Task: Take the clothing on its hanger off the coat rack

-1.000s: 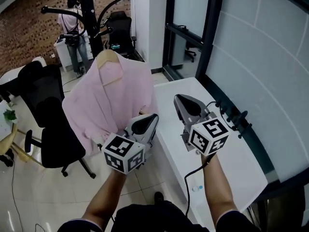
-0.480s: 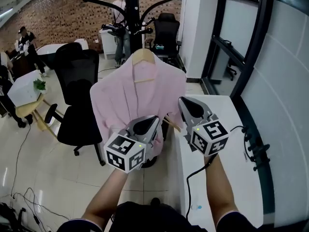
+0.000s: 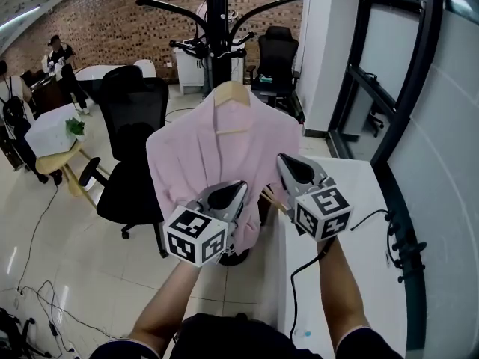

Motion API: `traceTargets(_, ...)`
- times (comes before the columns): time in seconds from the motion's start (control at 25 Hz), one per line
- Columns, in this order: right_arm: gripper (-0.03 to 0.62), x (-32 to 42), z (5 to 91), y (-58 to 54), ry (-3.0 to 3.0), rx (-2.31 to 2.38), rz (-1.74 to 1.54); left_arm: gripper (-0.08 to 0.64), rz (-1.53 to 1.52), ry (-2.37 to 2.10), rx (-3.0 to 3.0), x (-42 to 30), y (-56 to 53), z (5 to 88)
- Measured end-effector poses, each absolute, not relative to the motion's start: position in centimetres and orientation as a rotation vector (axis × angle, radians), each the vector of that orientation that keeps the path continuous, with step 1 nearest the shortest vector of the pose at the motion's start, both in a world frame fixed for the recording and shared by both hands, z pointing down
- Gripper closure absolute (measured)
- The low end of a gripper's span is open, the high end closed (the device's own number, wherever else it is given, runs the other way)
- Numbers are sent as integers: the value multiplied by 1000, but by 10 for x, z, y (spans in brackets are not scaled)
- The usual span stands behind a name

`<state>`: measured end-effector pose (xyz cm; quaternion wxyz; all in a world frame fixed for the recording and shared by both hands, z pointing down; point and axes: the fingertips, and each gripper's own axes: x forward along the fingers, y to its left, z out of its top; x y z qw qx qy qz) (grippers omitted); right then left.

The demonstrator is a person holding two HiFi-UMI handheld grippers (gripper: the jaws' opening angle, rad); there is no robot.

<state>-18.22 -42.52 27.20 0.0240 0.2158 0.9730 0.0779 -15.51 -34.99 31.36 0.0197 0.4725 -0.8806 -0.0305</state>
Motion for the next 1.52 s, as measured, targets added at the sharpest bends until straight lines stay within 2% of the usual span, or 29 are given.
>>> traceTargets(0.56,589,-257,265,-447,3022,676,382,548,-82,-2732,1456,-194,-371,318)
traceTargets(0.96,368,-319,248,-442,2998,718,616,548,-68,-2744,1437,-219,-373,317)
traceTargets(1.08,329,-336,250,-437,2989,756,725,548,-52,-2743,1435,-222,-372,318)
traceTargets(1.4,322,-368,260,-418,2957,876,1016,548,-34,-2745,1412,-236,-365,320)
traceTargets(1.52,343,-376,264,-411,2951,893,1051,548,-25,-2743,1408,-238,-364,321)
